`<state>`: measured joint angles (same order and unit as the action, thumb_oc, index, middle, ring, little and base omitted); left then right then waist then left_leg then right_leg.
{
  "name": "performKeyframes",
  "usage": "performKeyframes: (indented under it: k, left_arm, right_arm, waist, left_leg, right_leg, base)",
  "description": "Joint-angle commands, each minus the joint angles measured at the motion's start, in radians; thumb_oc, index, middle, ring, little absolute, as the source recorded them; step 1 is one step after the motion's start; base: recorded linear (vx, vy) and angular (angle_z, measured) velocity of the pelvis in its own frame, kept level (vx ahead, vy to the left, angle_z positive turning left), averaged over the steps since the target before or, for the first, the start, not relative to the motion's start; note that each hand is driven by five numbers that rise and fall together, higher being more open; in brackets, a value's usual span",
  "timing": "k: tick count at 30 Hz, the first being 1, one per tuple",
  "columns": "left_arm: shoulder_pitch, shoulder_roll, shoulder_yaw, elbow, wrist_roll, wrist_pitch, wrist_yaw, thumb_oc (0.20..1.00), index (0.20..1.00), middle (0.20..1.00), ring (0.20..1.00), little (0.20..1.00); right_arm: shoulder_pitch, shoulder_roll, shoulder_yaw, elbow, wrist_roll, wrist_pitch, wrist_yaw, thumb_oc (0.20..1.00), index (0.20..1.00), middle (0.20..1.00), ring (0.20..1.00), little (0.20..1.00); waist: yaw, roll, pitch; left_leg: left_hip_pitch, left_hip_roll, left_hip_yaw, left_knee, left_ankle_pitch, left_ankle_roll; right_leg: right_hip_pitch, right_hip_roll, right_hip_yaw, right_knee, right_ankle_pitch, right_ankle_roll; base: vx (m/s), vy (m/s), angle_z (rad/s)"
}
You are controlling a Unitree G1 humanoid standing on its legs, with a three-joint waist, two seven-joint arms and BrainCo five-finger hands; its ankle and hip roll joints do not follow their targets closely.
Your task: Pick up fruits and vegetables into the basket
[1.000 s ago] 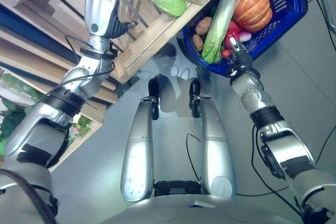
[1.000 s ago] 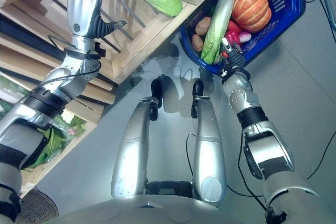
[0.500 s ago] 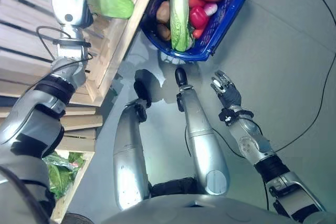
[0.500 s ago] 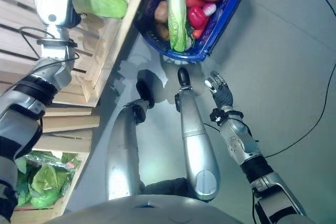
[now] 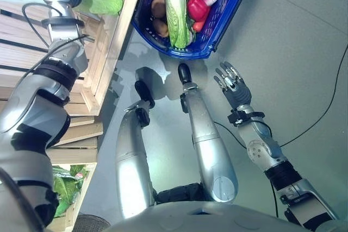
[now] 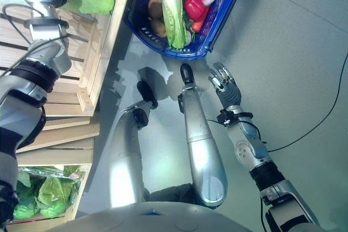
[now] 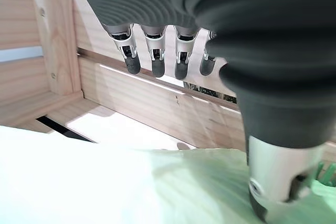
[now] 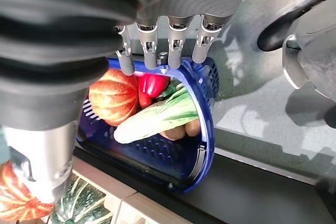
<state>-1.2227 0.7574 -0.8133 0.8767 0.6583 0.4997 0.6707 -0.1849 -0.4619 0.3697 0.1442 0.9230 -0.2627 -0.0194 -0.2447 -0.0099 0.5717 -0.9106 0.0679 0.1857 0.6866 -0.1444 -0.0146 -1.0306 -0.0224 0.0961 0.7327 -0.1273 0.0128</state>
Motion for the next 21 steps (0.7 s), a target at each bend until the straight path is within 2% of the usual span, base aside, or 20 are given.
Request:
performKeyframes:
  k: [1, 6, 10, 15, 21]
  left_arm:
    - [0.001, 0.028, -0.005, 0.042, -0.014, 0.057, -0.077, 0.2, 0.2, 0.2, 0.2, 0.2]
    - [0.022, 0.008, -0.008, 0.009, -0.005, 0.07, -0.168, 0.2, 0.2, 0.2, 0.2, 0.2]
    - [0.037, 0.012, -0.003, -0.011, -0.032, 0.068, -0.193, 0.2, 0.2, 0.2, 0.2, 0.2]
    - [0.06, 0.031, 0.013, -0.03, -0.073, 0.048, -0.183, 0.2, 0.2, 0.2, 0.2, 0.2]
    - [0.09, 0.055, 0.055, -0.068, -0.113, 0.003, -0.113, 0.2, 0.2, 0.2, 0.2, 0.2]
  right_arm:
    - [0.022, 0.004, 0.012, -0.084, -0.007, -0.023, -0.016, 1.0, 1.0, 1.0, 1.0, 1.0]
    - [0.006, 0.016, 0.014, -0.088, -0.013, -0.003, -0.037, 1.0, 1.0, 1.0, 1.0, 1.0]
    - [-0.007, 0.019, 0.021, -0.095, -0.012, 0.01, -0.054, 1.0, 1.0, 1.0, 1.0, 1.0]
    - [-0.005, 0.021, 0.025, -0.113, -0.023, 0.031, -0.077, 1.0, 1.0, 1.0, 1.0, 1.0]
    - [0.007, 0.018, 0.027, -0.127, -0.022, 0.036, -0.08, 1.0, 1.0, 1.0, 1.0, 1.0]
  waist:
    - [-0.008, -0.026, -0.052]
    - [0.0, -0.027, -0.052]
    - [0.009, -0.025, -0.052]
    - [0.019, -0.023, -0.052]
    - [0.031, -0.02, -0.052]
  left_leg:
    - [-0.056, -0.04, 0.018, 0.017, -0.017, 0.008]
    - [-0.054, -0.045, 0.016, 0.001, -0.011, 0.011]
    - [-0.045, -0.049, 0.011, -0.004, -0.007, 0.012]
    - [-0.031, -0.05, 0.007, -0.011, -0.001, 0.012]
    - [-0.003, -0.051, 0.0, -0.027, 0.007, 0.011]
  right_leg:
    - [0.047, 0.01, -0.081, -0.088, 0.062, 0.01]
    - [0.048, 0.013, -0.085, -0.094, 0.062, 0.011]
    - [0.058, 0.013, -0.091, -0.096, 0.061, 0.01]
    - [0.075, 0.013, -0.097, -0.098, 0.06, 0.009]
    - [0.106, 0.01, -0.105, -0.109, 0.057, 0.005]
  base:
    - [0.0, 0.0, 0.0]
    - [0.0, 0.0, 0.0]
    - [0.0, 0.0, 0.0]
    - [-0.01, -0.027, 0.03]
    - [-0.02, -0.039, 0.04]
